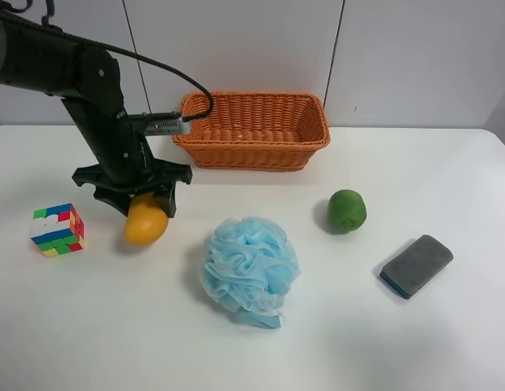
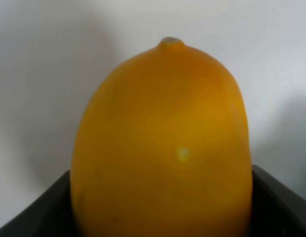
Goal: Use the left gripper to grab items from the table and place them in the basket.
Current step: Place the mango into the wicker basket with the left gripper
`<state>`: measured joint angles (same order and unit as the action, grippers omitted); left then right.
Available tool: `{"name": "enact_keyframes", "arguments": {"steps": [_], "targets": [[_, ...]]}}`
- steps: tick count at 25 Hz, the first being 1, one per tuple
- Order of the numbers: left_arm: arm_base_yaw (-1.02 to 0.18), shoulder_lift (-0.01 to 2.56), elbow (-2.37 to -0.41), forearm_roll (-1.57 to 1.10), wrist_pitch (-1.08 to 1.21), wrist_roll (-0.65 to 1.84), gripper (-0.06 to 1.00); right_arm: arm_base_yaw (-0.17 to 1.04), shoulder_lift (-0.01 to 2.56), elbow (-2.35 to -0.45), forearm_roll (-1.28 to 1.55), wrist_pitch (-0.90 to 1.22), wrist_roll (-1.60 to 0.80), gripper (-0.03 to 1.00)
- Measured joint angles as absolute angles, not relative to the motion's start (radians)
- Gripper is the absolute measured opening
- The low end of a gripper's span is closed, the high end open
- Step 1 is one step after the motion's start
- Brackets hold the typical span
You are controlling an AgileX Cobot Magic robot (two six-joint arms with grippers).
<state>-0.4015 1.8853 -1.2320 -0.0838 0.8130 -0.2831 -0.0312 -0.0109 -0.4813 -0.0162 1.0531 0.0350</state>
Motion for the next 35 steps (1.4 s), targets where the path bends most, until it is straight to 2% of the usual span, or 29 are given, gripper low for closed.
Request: {"name": "enact_keyframes", "arguments": {"steps": [9,16,26,30,35], "targets": [[-0.401,1.824,-1.465,-0.067,1.039,-0.283,0.62,-0.031,-0.011,-0.481,-0.016,1.053,0.035,0.99],[-0.401,1.824,-1.65,-0.067,1.098,-0.283,0.62,-0.031,-0.011,-0.481,-0.016,1.053,0.035,0.99],[-0.401,1.96,-1.941,-0.088,1.049,-0.221,0.62,-0.031,-0.011,-0.481,-0.016,1.053,0.035,0.99],[-0.401,2.061,-2.076,-0.128,0.98,-0.183,0.62,-0.031,-0.011,-0.481,-0.016,1.053,0.035,0.99],[-0.401,2.162,-2.15,-0.177,0.857,-0.136,0.62,-0.031,-0.011,-0.481,-0.016,1.053,0.035,0.99]]}}
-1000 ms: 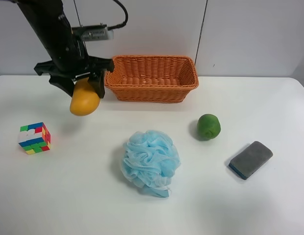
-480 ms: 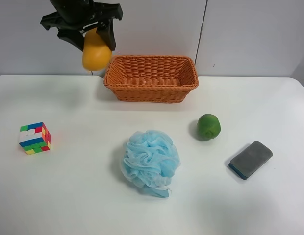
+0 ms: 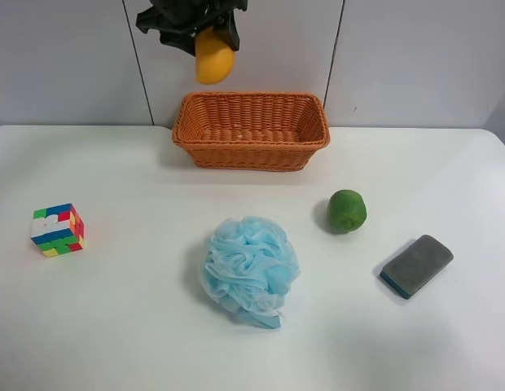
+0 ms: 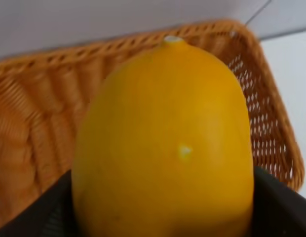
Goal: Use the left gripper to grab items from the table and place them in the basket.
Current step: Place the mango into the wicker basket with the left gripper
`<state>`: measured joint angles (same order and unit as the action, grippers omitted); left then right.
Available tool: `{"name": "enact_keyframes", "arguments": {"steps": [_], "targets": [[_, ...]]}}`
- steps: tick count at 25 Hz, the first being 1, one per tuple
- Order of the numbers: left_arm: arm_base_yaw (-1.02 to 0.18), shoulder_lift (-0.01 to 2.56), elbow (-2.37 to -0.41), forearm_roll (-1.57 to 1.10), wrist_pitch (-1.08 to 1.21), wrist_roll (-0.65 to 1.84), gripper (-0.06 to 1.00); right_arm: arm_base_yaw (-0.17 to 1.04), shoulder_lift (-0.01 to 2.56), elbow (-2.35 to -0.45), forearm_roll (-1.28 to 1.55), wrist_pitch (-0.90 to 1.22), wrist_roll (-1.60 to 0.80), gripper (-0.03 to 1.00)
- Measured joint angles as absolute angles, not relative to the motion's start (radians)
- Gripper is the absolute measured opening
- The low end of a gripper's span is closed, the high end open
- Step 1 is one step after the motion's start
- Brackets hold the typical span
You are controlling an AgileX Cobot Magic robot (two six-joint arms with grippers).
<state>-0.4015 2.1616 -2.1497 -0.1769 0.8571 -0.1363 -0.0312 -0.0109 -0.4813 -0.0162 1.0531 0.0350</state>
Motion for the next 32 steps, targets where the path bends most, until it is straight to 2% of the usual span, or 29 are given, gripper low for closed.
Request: {"name": "enact_keyframes", "arguments": {"steps": [15,26,27,30,32], "targets": [[-0.401,2.414,-2.157,-0.274,0.601,0.0,0.62,-0.031,-0.011,-0.481,-0.016,1.053,0.035,0.99],[-0.401,2.484,-2.157,-0.305,0.57,0.013,0.62,-0.031,-0.011,-0.481,-0.016,1.053,0.035,0.99],[-0.401,2.484,-2.157,-0.31,0.57,0.013,0.64,-0.031,-0.011,-0.481,-0.016,1.053,0.035,0.99],[-0.4,2.484,-2.157,-0.343,0.569,0.013,0.89,-0.031,-0.011,-0.481,-0.016,1.053,0.035,0.99],[-0.397,2.483,-2.157,-0.368,0.578,0.013,0.96,-0.031,-0.011,-0.481,-0.016,1.053,0.035,0.99]]}}
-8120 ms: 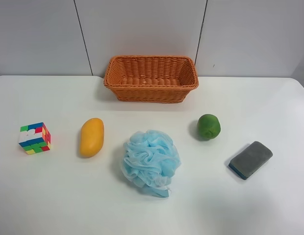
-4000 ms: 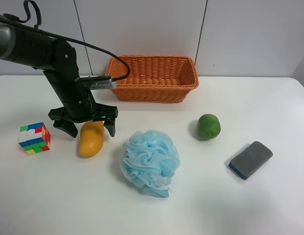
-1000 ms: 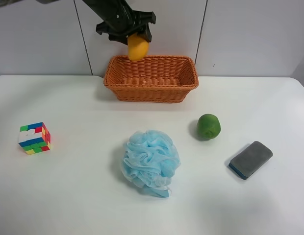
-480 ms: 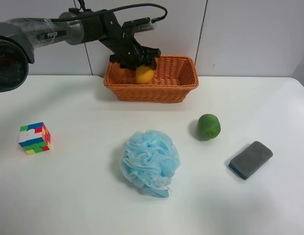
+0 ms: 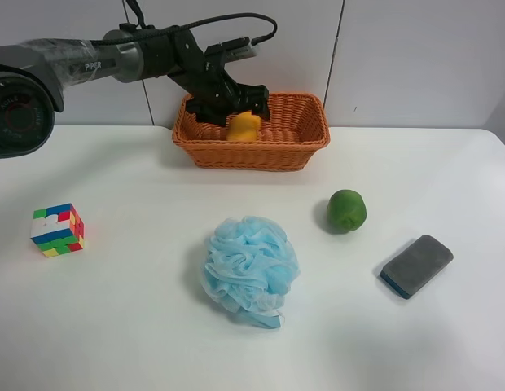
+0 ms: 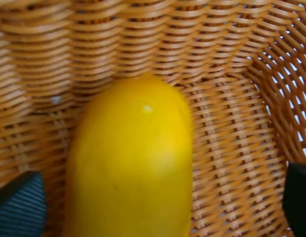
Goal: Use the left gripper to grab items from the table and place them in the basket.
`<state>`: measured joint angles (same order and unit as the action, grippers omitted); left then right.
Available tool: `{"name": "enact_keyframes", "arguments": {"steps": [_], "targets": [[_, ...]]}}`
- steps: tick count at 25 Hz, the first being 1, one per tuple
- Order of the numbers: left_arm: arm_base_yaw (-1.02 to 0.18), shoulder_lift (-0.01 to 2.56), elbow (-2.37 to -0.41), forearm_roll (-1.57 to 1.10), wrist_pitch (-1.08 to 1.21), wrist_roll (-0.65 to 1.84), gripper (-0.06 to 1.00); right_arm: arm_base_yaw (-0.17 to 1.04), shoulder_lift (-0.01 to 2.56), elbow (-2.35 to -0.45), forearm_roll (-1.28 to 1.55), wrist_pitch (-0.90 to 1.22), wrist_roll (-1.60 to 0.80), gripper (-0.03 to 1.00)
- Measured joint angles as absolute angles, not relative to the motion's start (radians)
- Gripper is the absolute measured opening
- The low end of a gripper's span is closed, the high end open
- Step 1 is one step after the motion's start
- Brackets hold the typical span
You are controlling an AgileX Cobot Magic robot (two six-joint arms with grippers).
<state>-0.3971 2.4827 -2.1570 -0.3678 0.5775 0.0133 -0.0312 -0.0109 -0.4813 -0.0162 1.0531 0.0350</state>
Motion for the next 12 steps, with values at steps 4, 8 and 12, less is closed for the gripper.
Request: {"name": "enact_keyframes", "arguments": {"steps": [4,8,12], "targets": [[-0.377,2.447,-2.157,-0.381,0.647,0.012,0.99,-0.031,-0.011,-0.481,-0.016,1.053,0.035,0.99],[-0.347,2.354,-2.157,-0.357,0.786,0.014,0.99,-0.031,-0.011,-0.481,-0.016,1.053,0.035,0.99],[-0.305,2.249,-2.157,-0.328,0.99,0.014,0.99,-0.031,-0.011,-0.481,-0.016,1.053,0.035,0.99]]}}
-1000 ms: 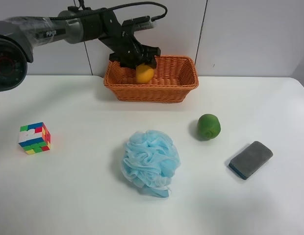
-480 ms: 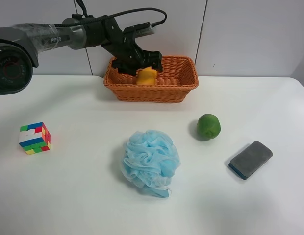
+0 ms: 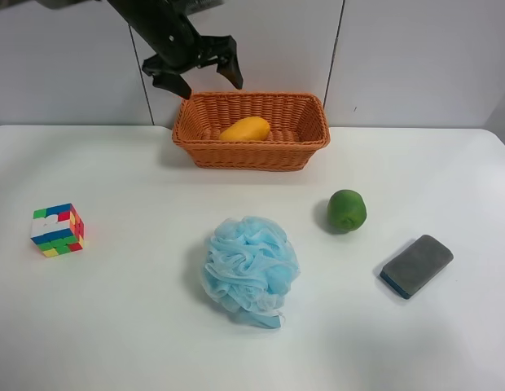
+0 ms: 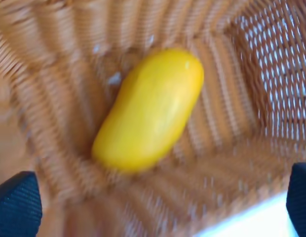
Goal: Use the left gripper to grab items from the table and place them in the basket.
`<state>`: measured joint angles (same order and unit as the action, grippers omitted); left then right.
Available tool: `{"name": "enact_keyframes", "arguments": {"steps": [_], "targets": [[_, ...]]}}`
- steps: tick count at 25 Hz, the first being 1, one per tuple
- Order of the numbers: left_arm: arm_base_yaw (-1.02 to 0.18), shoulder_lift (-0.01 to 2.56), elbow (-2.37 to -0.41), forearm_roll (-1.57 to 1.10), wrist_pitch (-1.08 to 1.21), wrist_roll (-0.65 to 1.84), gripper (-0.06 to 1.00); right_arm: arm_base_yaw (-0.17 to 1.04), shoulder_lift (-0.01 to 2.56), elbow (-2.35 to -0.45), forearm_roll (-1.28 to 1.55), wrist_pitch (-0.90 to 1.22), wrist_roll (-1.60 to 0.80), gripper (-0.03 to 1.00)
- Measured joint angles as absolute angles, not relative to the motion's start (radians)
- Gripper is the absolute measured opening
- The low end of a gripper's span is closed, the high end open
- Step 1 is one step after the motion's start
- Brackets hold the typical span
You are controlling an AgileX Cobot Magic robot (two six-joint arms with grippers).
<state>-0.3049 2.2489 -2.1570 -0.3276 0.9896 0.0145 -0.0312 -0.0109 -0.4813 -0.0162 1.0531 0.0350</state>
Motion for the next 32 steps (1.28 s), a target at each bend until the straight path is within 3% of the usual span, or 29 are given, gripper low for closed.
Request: {"name": "enact_keyframes", "arguments": {"steps": [4,9,22,32], "targets": [[-0.268,2.159,-2.157,-0.283,1.167,0.05,0.99,-0.031,-0.011,-0.481,-0.016,1.053,0.035,0.99],[-0.221,2.028,-2.084,-0.257,1.201,0.11,0.99,-0.031,-0.011,-0.481,-0.016,1.053,0.035,0.99],[-0.055,1.312,-1.277,-0.262,1.039,0.217,0.99,-0.031,-0.011,-0.481,-0.016,1.053,0.035,0.99],[0.01,0.809,-0.967,-0.247,1.162,0.245,0.99,-0.031,-0.011,-0.481,-0.016,1.053,0.035,0.99]]}}
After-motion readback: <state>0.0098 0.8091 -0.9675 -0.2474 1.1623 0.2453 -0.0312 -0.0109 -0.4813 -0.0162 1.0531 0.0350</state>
